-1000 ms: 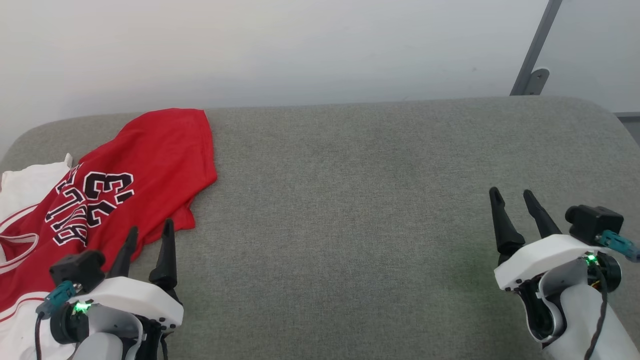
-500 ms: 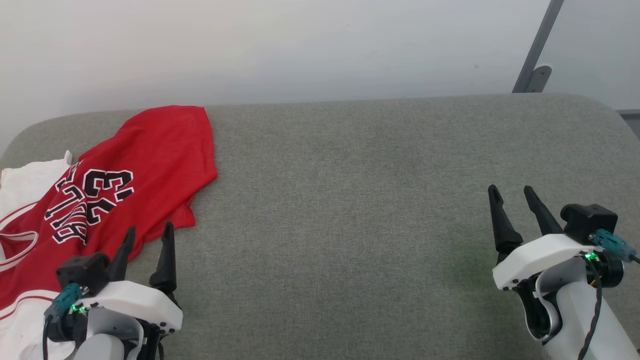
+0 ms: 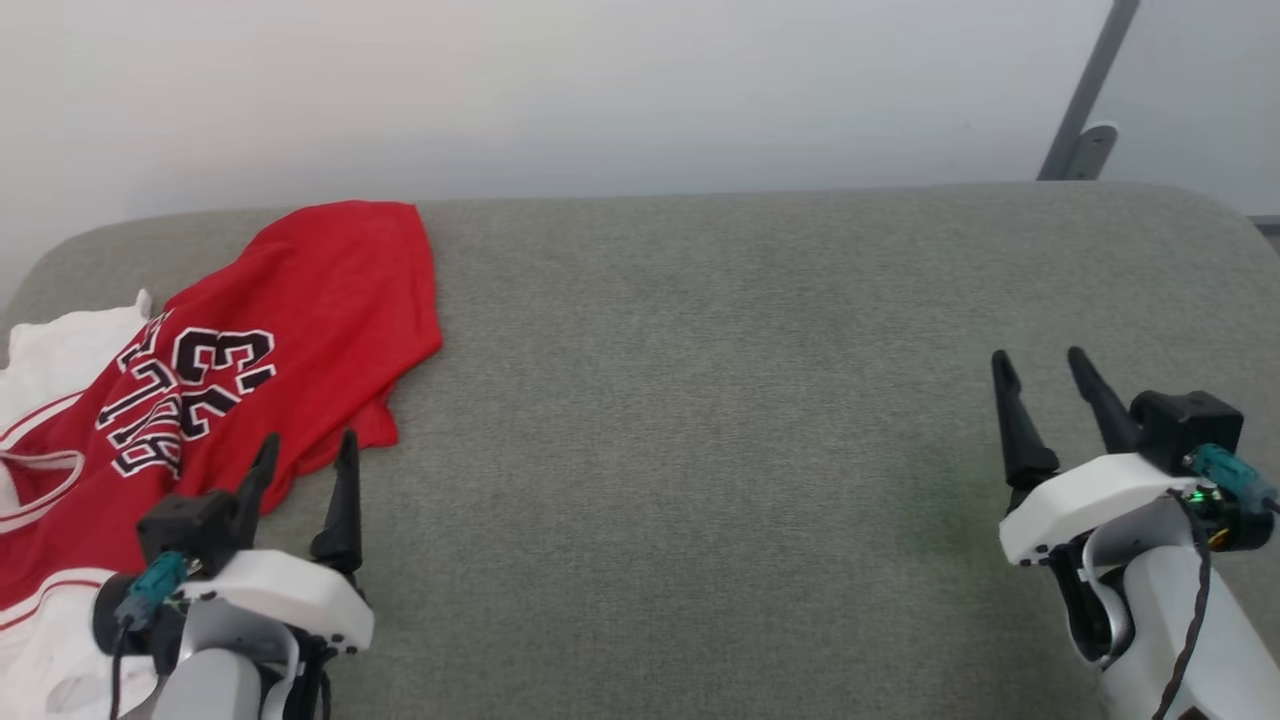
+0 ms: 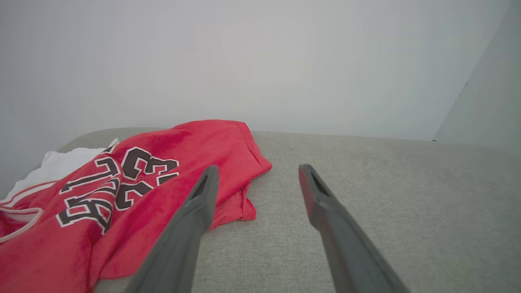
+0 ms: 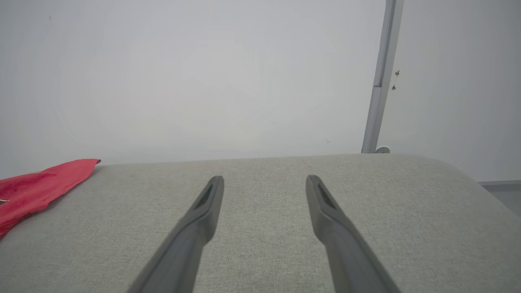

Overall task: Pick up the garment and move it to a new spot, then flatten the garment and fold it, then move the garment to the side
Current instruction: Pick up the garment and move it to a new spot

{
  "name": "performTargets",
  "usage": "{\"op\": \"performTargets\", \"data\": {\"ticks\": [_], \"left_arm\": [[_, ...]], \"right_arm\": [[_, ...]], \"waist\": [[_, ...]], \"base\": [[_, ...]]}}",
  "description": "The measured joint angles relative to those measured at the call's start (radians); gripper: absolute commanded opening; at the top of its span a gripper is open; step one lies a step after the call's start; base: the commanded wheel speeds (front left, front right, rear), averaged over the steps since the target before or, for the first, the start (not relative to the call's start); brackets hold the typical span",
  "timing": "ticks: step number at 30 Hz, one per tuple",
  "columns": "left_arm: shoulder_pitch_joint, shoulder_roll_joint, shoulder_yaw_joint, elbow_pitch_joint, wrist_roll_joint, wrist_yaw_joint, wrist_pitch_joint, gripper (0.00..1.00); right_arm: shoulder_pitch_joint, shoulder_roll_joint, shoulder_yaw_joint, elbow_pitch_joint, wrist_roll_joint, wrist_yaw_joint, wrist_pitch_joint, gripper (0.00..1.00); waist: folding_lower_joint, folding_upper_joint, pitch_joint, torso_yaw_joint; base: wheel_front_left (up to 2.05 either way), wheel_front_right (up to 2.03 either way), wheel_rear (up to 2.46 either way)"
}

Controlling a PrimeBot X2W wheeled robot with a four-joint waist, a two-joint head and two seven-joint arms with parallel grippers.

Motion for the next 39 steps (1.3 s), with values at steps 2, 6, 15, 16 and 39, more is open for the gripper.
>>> {"op": "performTargets", "data": {"ticks": [2,6,15,16,39], "left_arm": [[-0.014,-0.009,0.000,0.013,0.013,-0.002,-0.004,1.00],[-0.035,-0.020,0.010,0.030,0.036,-0.003,-0.010,1.00],[-0.003,-0.049,0.092,0.036,0.093,0.018,-0.027,1.00],[0.005,-0.055,0.099,0.034,0.101,0.023,-0.030,1.00],[0.109,-0.144,0.201,-0.067,0.192,0.023,-0.049,1.00]], "right_arm": [[-0.008,0.000,-0.011,0.000,-0.013,0.000,-0.002,1.00],[-0.013,0.003,-0.021,-0.005,-0.036,0.000,-0.010,1.00],[-0.031,0.040,0.056,0.017,-0.095,0.000,-0.028,1.00],[-0.033,0.043,0.067,0.023,-0.098,0.000,-0.029,1.00],[-0.141,0.085,0.331,0.097,-0.113,0.000,-0.050,1.00]], "waist": [[0.0000,0.0000,0.002,0.013],[0.0000,0.0000,0.008,0.056],[0.0001,0.0000,0.018,0.215],[0.0001,0.0000,0.018,0.237],[0.0000,0.0000,0.065,0.502]], "base": [[0.00,0.00,0.00],[0.00,0.00,0.00],[0.00,0.00,0.00],[0.00,0.00,0.00],[0.00,0.00,0.00]]}}
